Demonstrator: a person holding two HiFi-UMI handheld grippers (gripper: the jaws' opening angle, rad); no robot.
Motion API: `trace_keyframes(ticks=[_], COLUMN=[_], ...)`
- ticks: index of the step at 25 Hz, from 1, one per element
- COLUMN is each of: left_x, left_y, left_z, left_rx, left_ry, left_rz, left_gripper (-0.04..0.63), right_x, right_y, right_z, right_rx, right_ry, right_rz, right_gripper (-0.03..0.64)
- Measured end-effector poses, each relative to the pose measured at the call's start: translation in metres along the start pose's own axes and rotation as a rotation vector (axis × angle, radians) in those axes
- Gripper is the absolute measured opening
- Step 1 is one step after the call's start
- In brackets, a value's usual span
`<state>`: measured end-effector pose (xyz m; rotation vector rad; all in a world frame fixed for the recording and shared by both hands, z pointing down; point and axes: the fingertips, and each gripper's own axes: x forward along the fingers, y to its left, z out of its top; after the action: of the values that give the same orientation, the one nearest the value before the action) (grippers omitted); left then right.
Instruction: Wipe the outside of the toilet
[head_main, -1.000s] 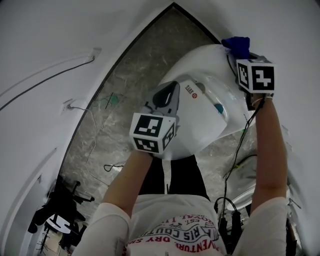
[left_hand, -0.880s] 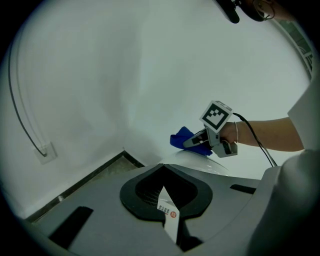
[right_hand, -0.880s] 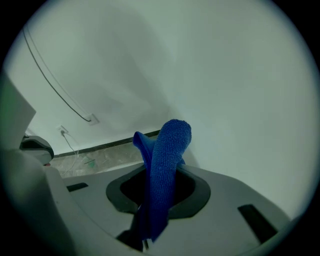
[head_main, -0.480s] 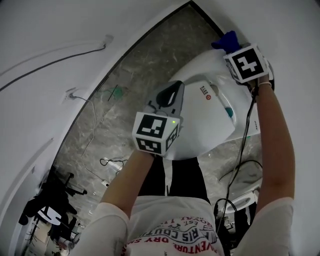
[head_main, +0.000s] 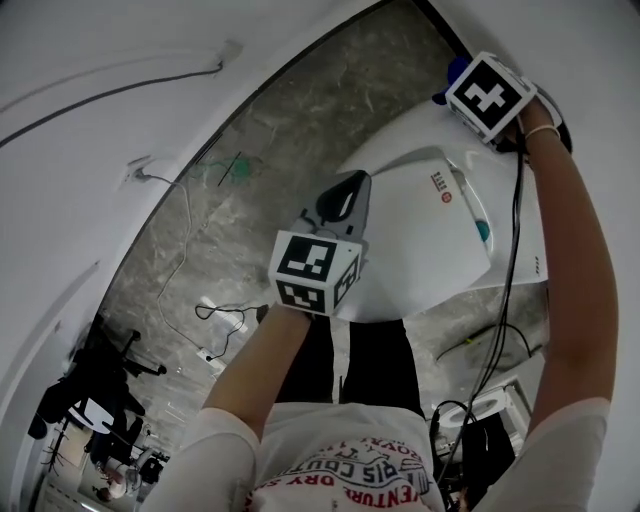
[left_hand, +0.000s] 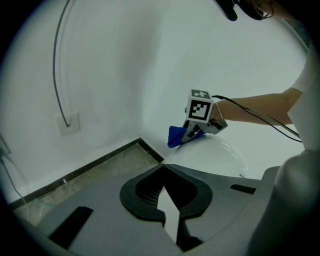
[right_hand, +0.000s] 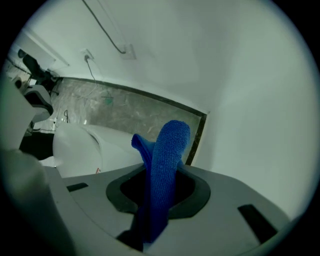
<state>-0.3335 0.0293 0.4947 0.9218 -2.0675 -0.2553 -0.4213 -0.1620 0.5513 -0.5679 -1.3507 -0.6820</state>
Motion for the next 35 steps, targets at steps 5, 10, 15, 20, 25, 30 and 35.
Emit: trace_keyframes(ticks=[5,10,15,20,25,30,35], left_x=[-0.008,-0.015,-0.023,-0.033,-0.049,-0.066,-0.083], left_y=[0.031,0.064,0.087,0.102,0.122,0.140,0.155], left_z=[-0.021,-0.038,-0.058,-0.077,-0.101,-0.132,-0.152], left_rx=[-0.037,-0.073,-0.106,-0.123,-0.147,-0.195,-0.220], left_ry=[0.012,0.017,0.030,0.047,0.059,0.069,0.067], left_rz=[0.027,0.066,0.097,0.112,0.146,0.175,0.188], left_gripper=[0.006,0.006,0.006,0.006,0.006,0.006,0.006], right_x=[0.030,0.055,0.077,0.092,0.111,0.129,0.141], right_y=[0.018,0.035,0.064,0.087,0.116,0.156,0.202], right_z=[0.017,0.031,0.047,0.058,0.070,0.087,0.101], right_rx=[-0.098,-0.181,-0.249,-0.265,-0.295,-0.335,-0.378], right_ry=[0.100,0.168,0.192,0.224,0.260,0.262,0.268], right_rz=[0.040,0.032,0.070,0.120,0.151,0.210,0.250], right_gripper=[0.075,0.075,0.076,0.075,0.075,0.075,0.075])
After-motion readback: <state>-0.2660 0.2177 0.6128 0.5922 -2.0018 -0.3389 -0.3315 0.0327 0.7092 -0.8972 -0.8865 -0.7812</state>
